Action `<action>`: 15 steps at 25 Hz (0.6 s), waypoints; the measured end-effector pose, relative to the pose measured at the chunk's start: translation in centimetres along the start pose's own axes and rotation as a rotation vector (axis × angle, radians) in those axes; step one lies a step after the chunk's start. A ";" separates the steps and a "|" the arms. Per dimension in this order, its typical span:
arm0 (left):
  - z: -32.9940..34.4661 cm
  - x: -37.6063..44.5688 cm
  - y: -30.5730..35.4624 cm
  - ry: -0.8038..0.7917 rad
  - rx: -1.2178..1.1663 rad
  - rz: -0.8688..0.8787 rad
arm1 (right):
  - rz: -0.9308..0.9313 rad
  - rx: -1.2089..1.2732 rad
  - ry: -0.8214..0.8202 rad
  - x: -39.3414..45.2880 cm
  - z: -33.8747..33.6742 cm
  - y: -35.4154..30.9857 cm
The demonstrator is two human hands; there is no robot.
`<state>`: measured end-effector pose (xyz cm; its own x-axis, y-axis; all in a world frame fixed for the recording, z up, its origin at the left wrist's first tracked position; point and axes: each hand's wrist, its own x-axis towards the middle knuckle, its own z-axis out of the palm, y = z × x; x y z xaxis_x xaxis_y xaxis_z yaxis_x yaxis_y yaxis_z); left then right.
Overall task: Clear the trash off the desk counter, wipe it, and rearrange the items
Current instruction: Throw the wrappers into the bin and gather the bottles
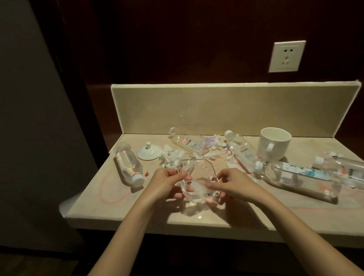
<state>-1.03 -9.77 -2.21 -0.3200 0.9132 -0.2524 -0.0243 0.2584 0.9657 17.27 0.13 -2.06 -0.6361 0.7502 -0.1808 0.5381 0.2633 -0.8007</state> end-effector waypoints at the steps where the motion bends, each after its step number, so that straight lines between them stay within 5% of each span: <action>1: -0.2 0.9 0.2 -0.011 0.024 -0.001 | 0.012 -0.073 0.041 0.8 0.2 0.0; 9: -0.9 5.6 0.6 -0.063 0.098 0.021 | 0.072 -0.231 0.289 4.7 0.4 0.5; 15: -0.5 7.2 1.3 -0.033 0.122 0.051 | 0.026 -0.349 0.231 6.8 0.1 0.6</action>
<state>-3.89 -2.99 -2.75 -0.2866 0.9354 -0.2071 0.1074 0.2462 0.9632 13.19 5.34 -3.80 -0.5006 0.8650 -0.0338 0.7328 0.4026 -0.5486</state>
